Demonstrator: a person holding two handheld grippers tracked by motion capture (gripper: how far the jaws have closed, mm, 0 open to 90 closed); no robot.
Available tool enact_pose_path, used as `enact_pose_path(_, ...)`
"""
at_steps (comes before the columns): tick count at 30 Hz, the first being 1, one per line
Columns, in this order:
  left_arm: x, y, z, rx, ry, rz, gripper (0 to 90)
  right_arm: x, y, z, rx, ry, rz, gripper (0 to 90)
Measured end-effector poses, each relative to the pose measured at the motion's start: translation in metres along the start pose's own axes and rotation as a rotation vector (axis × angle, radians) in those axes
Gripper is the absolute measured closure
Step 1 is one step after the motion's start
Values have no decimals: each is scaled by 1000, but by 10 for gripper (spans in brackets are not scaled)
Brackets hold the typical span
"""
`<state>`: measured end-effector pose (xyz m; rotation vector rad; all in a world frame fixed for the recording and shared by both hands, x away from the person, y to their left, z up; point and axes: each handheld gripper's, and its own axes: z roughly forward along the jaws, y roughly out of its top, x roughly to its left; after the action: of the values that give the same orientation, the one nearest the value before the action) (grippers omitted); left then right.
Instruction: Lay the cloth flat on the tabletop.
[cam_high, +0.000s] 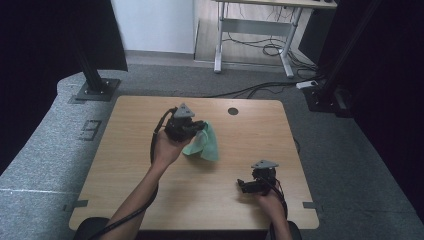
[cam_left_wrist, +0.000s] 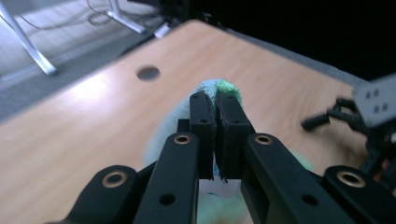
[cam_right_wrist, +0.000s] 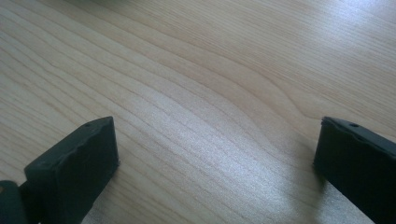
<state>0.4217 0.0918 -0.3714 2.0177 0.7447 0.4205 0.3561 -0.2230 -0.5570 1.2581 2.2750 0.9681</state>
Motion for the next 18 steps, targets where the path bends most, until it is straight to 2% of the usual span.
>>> enact_pose_path(1, 3, 4, -1, 2, 11, -2, 860, 0, 0, 0, 0, 0, 0, 0)
enact_pose_path(2, 13, 7, 3, 34, 37, -3, 859, 0, 0, 0, 0, 0, 0, 0)
enact_pose_path(3, 13, 7, 3, 34, 37, -3, 857, 0, 0, 0, 0, 0, 0, 0)
enact_pose_path(4, 26, 0, 15, 78, 56, -34, 856, 0, 0, 0, -1, -1, 1, 0)
enact_pose_path(5, 26, 0, 15, 78, 56, -34, 852, 0, 0, 0, -1, -1, 1, 0)
enact_pose_path(7, 39, -14, 28, 130, 82, -60, 844, 0, 0, 0, -1, -1, -1, 0)
enact_pose_path(8, 56, -38, 46, 202, 128, -99, 788, 0, 0, 0, -1, -1, 0, 0)
enact_pose_path(9, 63, -50, 53, 237, 158, -107, 720, 0, 0, 0, -1, -1, 0, 0)
enact_pose_path(10, 63, -50, 53, 237, 158, -107, 640, 0, 0, 0, -1, -1, 0, 0)
enact_pose_path(11, 69, -61, 58, 266, 186, -117, 640, 0, 0, 0, -1, -1, 0, 0)
enact_pose_path(12, 73, -70, 60, 280, 204, -134, 571, 0, 0, 0, -1, 0, 0, 0)
enact_pose_path(13, 77, -77, 59, 273, 207, -158, 466, 0, 0, 0, -1, 0, 0, 0)
enact_pose_path(14, 78, -83, 52, 232, 192, -187, 425, 0, 0, 0, 0, 0, 0, 0)
enact_pose_path(16, 77, -83, 47, 214, 182, -189, 362, 0, 0, 0, 1, 0, 0, 0)
enact_pose_path(17, 74, -82, 41, 200, 169, -185, 362, 0, 0, 0, 1, 0, 0, 0)
enact_pose_path(18, 68, -79, 33, 177, 147, -164, 344, 0, 0, 0, 1, -1, -1, 0)
